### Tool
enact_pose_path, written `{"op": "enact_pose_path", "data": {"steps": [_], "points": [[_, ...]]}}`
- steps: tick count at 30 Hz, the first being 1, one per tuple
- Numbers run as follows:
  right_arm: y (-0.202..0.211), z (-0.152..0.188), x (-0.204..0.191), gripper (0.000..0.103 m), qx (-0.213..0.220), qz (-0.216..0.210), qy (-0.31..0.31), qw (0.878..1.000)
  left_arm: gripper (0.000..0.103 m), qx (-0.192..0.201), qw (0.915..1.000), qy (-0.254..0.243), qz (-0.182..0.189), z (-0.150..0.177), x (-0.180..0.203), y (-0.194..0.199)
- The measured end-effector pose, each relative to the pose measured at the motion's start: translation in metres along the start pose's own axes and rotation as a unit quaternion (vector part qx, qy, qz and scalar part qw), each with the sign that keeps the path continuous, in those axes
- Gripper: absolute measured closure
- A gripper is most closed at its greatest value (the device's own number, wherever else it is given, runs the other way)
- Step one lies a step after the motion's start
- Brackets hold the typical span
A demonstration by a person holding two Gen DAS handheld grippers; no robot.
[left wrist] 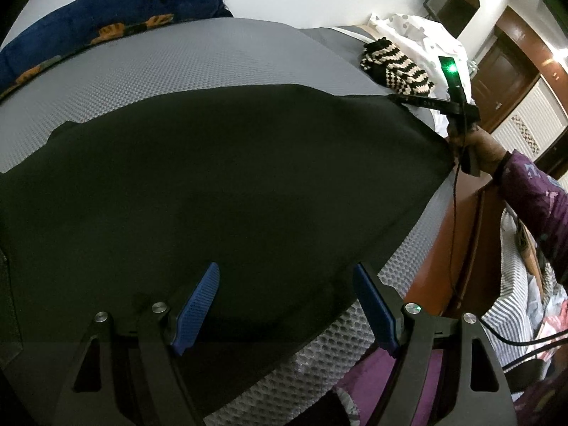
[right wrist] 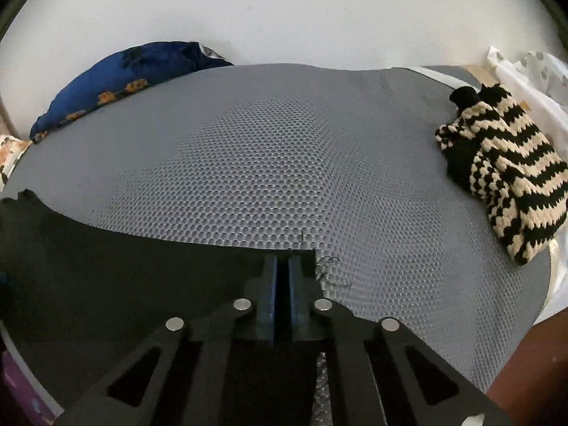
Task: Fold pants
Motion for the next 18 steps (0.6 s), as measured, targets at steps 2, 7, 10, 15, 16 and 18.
{"op": "enact_pose_path", "data": {"steps": [2, 7, 10, 15, 16, 18], "points": [[0.004, -0.001, -0.001, 0.103, 0.007, 0.01, 0.0, 1.0, 0.025, 0.0, 1.0, 0.002, 0.0, 0.0, 0.0, 0.0], [0.024, -0.004, -0.006, 0.103, 0.046, 0.049, -0.002, 0.998, 0.025, 0.003, 0.9999, 0.014, 0.001, 0.002, -0.004, 0.001], [0.026, -0.005, -0.001, 0.103, 0.051, 0.097, -0.007, 0.994, 0.025, 0.005, 0.9998, 0.019, -0.004, 0.003, -0.008, 0.001], [0.044, 0.001, 0.026, 0.103, 0.089, 0.051, -0.063, 0.993, 0.025, 0.007, 0.9998, 0.017, -0.006, 0.003, -0.009, 0.001], [0.046, 0.001, 0.024, 0.102, 0.09, 0.02, -0.068, 0.993, 0.025, 0.007, 0.9998, 0.017, -0.006, 0.004, -0.008, 0.001], [0.051, 0.0, 0.012, 0.096, 0.093, 0.012, -0.054, 0.994, 0.025, 0.009, 0.9998, 0.017, -0.002, 0.003, -0.007, 0.001]]}}
Point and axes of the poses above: each gripper's, at about its wrist camera, not at the fingertips, and y roughly against the way its jaws point, x to its right, z to its underside, the point moved 2 cm from there along -y, roughly the way its jaws point, and after that the axes turned 13 degrees about -z, right-handed, at the moved point
